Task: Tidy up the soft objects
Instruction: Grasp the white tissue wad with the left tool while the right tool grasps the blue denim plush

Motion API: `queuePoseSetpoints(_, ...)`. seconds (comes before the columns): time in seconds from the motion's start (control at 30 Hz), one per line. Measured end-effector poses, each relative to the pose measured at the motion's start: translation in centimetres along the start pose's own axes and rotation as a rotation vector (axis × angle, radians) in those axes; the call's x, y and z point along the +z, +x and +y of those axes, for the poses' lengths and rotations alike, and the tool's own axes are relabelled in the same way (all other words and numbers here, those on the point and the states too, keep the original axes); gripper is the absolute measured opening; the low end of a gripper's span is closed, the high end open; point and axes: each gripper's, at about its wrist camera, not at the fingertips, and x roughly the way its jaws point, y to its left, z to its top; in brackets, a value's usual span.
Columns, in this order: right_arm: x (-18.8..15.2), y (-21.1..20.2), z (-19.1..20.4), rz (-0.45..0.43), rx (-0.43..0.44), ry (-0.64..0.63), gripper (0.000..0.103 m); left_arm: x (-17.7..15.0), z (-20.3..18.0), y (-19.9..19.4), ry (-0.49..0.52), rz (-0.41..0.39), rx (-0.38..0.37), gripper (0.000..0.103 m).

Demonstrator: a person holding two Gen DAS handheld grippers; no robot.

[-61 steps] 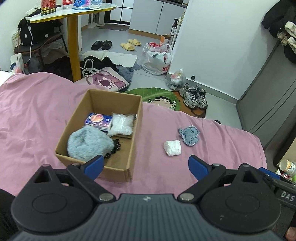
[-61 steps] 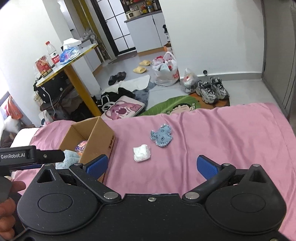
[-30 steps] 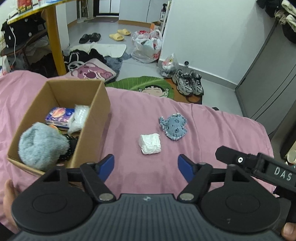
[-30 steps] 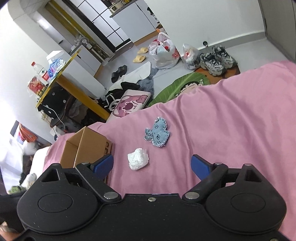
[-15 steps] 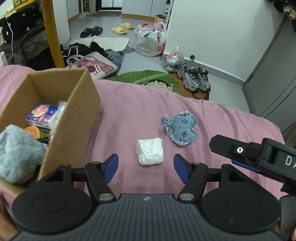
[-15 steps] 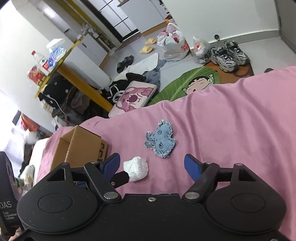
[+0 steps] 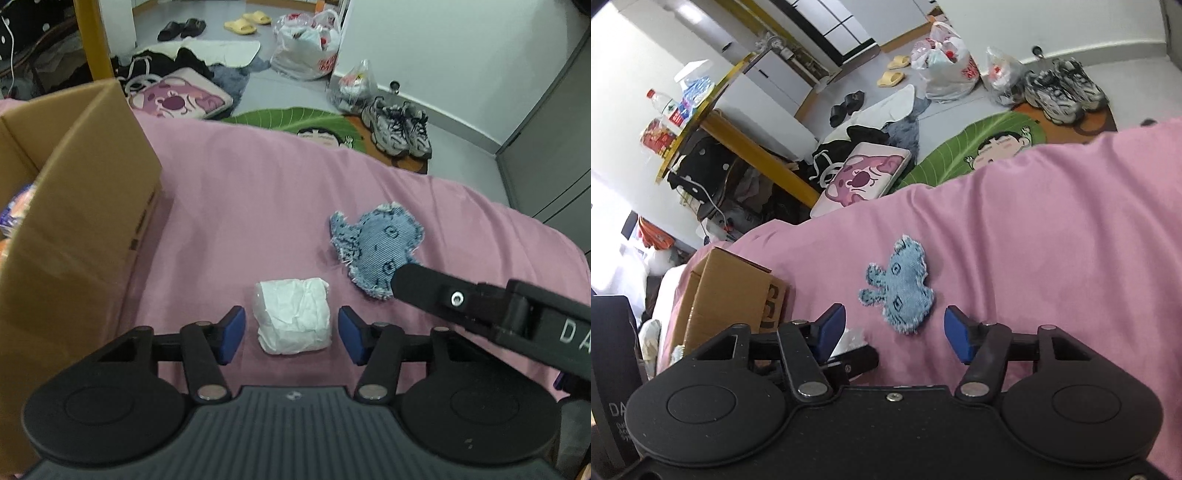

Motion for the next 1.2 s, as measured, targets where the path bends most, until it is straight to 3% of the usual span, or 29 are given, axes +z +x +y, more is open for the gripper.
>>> queuePoseSetpoints(0.07,0.1,0.7,0.2,0.009,-0.009,-0.025,0.058,-0.1,0.2,0.5,0.005,0.000,0.013,0.046)
queuePoseSetpoints(0.3,0.9,3.1,0.2,0.031,-0.023,-0.032,0.052,0.5,0.6,0.5,-0.012,-0.015,-0.004,0.044)
queuePoseSetpoints(0.4,0.7,3.0,0.1,0.022,-0.035,-0.038,0.042,0.8,0.7,0.6,-0.024,-0.011,-0.008,0.044)
queuePoseSetpoints(0.47,0.7,2.8,-0.1,0.014,-0.053,-0.028,0.029,1.0,0.8,0.6,-0.028,-0.008,-0.011,0.044)
queuePoseSetpoints(0.57,0.4,2.1,-0.1,0.001,-0.066,-0.023,0.023,1.2,0.9,0.4,-0.033,-0.016,-0.006,0.044)
queuePoseSetpoints(0.87,-0.2,-1.1,1.1,-0.058,-0.118,-0.036,0.021,1.4,0.8,-2.0,-0.021,-0.034,-0.030,0.044)
queuePoseSetpoints(1.2,-0.6,-6.0,4.4,-0.144,-0.187,-0.082,0.021,1.5,-0.5,-7.6,0.096,-0.084,-0.073,0.044)
